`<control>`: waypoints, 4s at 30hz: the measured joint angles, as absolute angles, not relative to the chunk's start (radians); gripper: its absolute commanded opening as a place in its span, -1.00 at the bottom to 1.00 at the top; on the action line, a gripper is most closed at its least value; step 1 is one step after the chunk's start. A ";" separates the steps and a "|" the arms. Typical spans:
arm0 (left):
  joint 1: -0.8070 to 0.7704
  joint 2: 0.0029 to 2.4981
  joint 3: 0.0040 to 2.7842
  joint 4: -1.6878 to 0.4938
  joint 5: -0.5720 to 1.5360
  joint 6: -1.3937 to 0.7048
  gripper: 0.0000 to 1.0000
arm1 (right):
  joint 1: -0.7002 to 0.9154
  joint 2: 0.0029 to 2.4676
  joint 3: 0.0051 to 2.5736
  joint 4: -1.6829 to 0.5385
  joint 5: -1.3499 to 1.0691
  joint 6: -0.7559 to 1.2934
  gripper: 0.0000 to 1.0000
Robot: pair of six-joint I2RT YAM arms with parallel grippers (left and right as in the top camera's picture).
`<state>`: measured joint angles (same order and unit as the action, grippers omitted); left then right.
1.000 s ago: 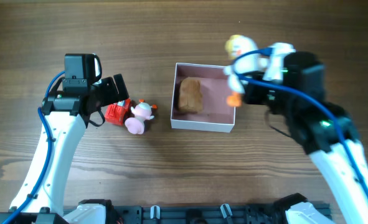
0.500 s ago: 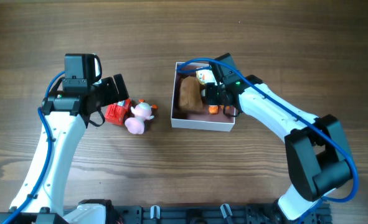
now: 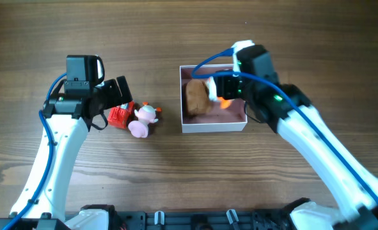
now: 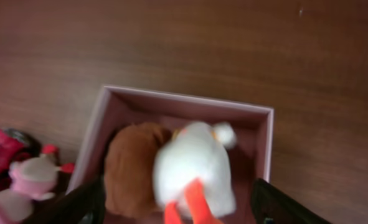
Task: Pack container
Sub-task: 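Lower the duck into the box beside the bear and release, then lift the right gripper away to the right side, then grasp the red toy fire truck with the left gripper, then carry the fire truck into the box and release it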
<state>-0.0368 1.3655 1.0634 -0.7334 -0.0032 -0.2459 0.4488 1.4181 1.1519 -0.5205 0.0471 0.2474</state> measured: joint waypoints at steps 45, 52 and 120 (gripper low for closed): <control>-0.038 1.730 1.172 -0.830 0.005 -0.067 0.56 | -0.252 1.385 1.164 -0.924 -0.228 0.494 0.99; -0.038 1.801 1.172 -0.870 -0.038 -0.053 0.57 | -0.252 1.385 1.164 -0.924 -0.228 0.494 0.99; -0.719 1.957 1.682 -1.099 0.024 0.338 0.95 | -0.252 1.385 1.164 -0.925 -0.229 0.494 0.99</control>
<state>-0.7193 1.9568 1.6825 -1.0988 0.0238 0.3382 -0.2523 1.3849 1.1641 -0.9249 -0.2287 0.4938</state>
